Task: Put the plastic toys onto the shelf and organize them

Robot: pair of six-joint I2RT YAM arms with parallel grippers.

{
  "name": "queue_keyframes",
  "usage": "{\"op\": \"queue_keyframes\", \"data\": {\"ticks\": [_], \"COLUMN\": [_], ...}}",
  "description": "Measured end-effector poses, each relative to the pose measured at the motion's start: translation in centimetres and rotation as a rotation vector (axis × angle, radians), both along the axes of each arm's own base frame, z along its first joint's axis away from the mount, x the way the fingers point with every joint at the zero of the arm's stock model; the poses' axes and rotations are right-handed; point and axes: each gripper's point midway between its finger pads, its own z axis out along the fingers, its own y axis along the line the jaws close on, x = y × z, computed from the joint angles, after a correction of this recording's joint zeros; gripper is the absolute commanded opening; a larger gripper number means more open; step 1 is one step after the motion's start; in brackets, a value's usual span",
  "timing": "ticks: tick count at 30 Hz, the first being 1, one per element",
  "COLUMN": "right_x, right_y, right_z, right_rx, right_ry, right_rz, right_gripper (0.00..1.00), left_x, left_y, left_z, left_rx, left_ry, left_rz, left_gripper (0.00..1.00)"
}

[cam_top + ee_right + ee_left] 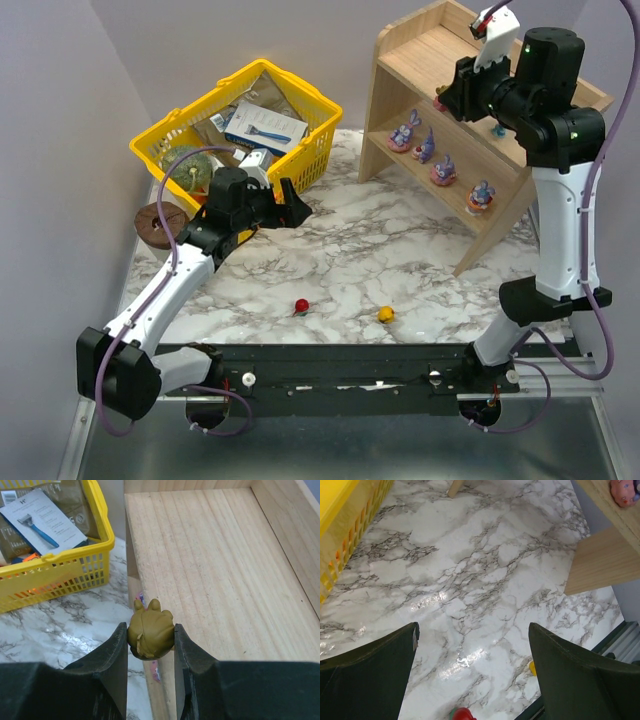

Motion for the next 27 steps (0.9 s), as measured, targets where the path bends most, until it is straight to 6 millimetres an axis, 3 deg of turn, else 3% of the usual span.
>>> {"op": "queue_keyframes", "data": {"ticks": [15,27], "right_x": [0.3,-1.6], "right_y": [-1.8,-3.0], "right_z": [-0.1,0.5], "right_rx": [-0.071,-0.103], "right_ry": [-0.015,-0.017], "right_rz": [-0.065,-0.094], "right_gripper": [0.01,0.01], "left_x": [0.3,0.2], "left_y": [-0.4,-0.6], "left_z": [-1.8,-1.8], "left_rx": [0.012,0.007], "left_ry": [0.051,0.056], "left_rz": [-0.016,-0.025], "left_gripper": [0.99,0.99]}}
